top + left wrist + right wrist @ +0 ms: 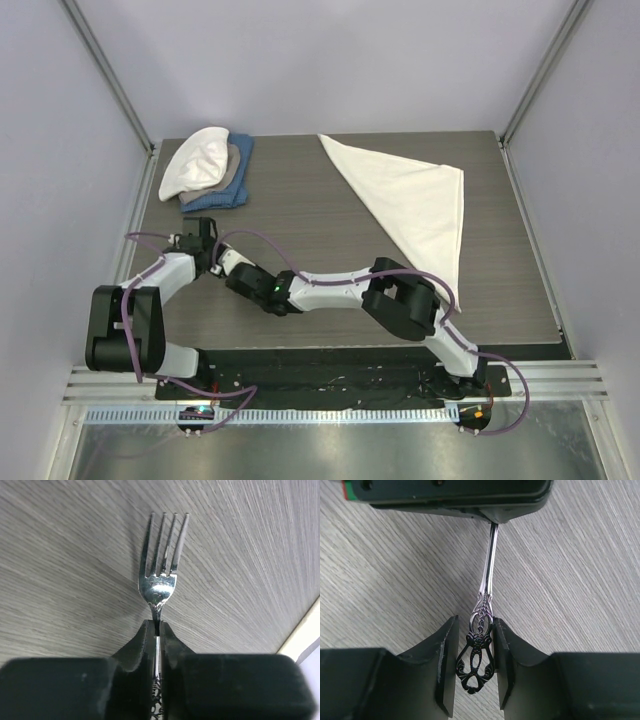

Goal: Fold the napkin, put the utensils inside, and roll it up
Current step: Pass the utensil from the left arm to the right, then place the utensil onto the napkin

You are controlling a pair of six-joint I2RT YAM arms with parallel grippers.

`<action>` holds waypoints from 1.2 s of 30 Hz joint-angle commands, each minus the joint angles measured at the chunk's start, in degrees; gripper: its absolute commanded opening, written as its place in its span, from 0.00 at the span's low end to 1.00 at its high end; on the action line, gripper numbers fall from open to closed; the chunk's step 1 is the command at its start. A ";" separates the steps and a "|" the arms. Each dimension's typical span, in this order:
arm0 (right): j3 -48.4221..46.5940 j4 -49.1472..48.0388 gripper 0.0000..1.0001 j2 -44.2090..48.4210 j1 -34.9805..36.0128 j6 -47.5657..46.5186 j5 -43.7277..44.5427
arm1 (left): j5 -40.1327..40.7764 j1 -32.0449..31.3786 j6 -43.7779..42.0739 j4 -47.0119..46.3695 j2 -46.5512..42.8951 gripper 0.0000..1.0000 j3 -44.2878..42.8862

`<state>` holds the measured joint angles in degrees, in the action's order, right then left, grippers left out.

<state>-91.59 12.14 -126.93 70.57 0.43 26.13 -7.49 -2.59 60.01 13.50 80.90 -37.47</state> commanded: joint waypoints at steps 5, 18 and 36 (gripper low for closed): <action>1.05 -1.24 0.01 1.95 -3.41 6.24 -1.95 | -0.16 -0.31 -1.38 0.65 -3.29 0.78 -2.33; 22.85 -8.63 0.01 23.55 -14.13 9.07 -7.58 | -0.69 8.38 -3.66 1.18 -7.60 0.98 -8.84; 27.26 -4.50 0.01 28.50 -50.26 -1.82 -29.11 | -21.43 7.78 -33.03 15.15 -5.31 0.97 -26.07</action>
<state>-62.13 7.81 -95.72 23.07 2.83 2.59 -24.10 5.26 30.04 26.15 76.12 -62.96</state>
